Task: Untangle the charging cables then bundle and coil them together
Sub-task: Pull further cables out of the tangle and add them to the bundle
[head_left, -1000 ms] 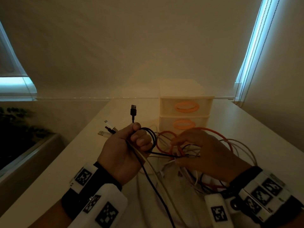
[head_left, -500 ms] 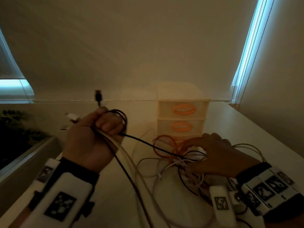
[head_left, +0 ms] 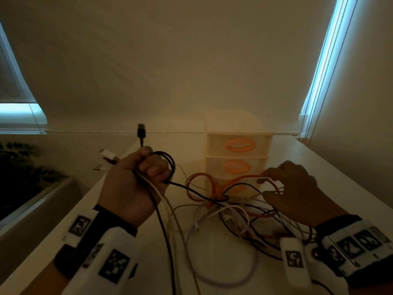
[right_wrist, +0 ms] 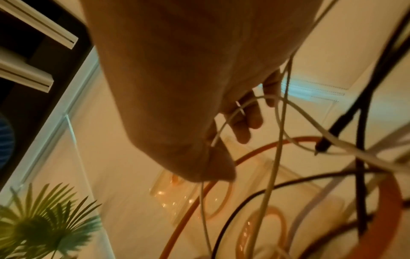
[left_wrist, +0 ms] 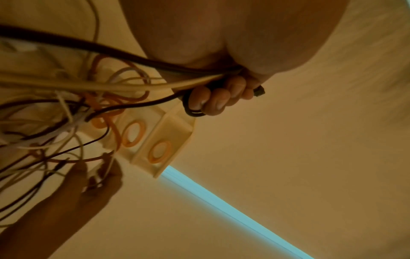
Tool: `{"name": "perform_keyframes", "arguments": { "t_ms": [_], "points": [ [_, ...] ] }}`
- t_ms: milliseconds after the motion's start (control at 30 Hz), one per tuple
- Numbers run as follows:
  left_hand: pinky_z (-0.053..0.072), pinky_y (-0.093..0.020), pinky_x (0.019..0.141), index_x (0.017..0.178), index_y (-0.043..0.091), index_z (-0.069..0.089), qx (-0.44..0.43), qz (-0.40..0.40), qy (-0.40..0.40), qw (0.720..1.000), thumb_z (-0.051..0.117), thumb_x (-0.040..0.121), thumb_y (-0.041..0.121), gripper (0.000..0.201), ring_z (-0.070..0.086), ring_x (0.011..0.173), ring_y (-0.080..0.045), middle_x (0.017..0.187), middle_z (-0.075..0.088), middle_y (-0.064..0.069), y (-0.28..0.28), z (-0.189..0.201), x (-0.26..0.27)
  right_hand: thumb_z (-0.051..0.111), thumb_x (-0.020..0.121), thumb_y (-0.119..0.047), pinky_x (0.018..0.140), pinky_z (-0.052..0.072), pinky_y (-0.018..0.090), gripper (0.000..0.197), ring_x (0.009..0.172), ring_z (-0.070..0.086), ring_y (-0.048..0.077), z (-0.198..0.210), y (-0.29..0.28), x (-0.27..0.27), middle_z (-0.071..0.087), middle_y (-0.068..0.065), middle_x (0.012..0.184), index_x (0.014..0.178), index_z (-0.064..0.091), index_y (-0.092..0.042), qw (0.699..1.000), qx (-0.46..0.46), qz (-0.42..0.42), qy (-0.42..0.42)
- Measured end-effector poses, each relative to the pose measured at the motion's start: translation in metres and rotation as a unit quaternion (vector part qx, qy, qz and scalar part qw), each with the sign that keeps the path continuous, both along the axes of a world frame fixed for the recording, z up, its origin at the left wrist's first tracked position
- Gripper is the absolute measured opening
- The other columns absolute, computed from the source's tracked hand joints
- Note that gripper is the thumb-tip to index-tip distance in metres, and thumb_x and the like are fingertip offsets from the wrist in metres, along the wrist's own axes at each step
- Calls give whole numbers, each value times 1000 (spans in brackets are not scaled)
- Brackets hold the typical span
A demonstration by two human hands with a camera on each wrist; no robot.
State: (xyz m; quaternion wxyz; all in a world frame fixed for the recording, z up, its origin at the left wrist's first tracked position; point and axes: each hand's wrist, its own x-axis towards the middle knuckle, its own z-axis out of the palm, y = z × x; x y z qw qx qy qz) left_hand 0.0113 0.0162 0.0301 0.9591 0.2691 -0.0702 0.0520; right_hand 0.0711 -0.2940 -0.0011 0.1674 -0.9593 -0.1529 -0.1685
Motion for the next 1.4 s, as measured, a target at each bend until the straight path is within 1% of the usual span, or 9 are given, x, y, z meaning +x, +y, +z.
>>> {"name": "perform_keyframes", "arguments": {
  "t_ms": [200,300,400,633,833,967,1100,1233,1400],
  "points": [
    [29,-22,51,72,15,49,-16,-54,32,998,42,91,13,20,31,52,-11,63,26,6,-23,-6,-7,72,77,-20,80,42,23,21,92,49,12,10,41,-24,48,-13,94,92,58,-26,962,120,213,-120],
    [27,-21,54,72,14,50,-27,-70,29,997,40,92,13,23,31,52,-10,63,27,6,-25,-3,-11,68,77,-43,80,39,33,11,92,49,12,9,49,-29,52,-16,89,83,68,-34,962,50,238,-121],
    [29,-21,53,73,14,50,-29,-98,21,995,41,94,14,24,32,52,-10,63,28,7,-29,-2,-14,56,75,-68,77,31,36,34,91,42,10,6,47,-25,49,-16,85,87,75,-43,973,-15,222,-65],
    [33,-22,55,79,13,51,-31,-173,-31,984,37,97,15,23,37,54,-10,62,32,5,-34,-5,-17,13,62,-81,92,22,33,75,103,28,10,4,57,-21,36,-20,94,116,59,-57,977,-153,136,59],
    [28,-22,60,66,15,45,-53,-82,-61,993,32,100,16,37,35,55,-9,60,32,6,18,11,-8,13,60,-94,101,28,41,73,107,41,13,4,47,-7,46,-20,100,103,61,-58,995,-95,-3,25],
    [29,-24,73,68,11,44,-99,-100,-97,985,30,104,16,39,46,62,-19,63,46,-7,63,14,-2,12,51,-103,105,33,48,61,102,44,15,7,32,-3,43,-19,90,72,50,-60,996,-43,-39,69],
    [39,-32,65,68,8,47,-84,-73,-81,991,29,104,18,42,47,61,-19,63,46,-6,67,12,-1,8,44,-107,108,33,53,75,102,47,17,4,26,0,41,-19,89,75,51,-54,994,-46,-32,94],
    [28,-22,52,62,17,45,-10,10,-40,999,38,94,12,33,29,53,-9,61,23,8,19,12,-7,37,52,-89,109,30,48,53,105,40,9,16,24,-12,44,-24,99,87,54,-53,992,-37,47,112],
    [28,-24,50,71,15,48,43,-43,3,998,43,90,12,20,30,52,-13,62,24,4,-29,1,-10,53,66,-44,85,41,24,26,102,49,1,41,19,-36,56,-20,98,92,57,-40,983,100,149,37]
  ]
}}
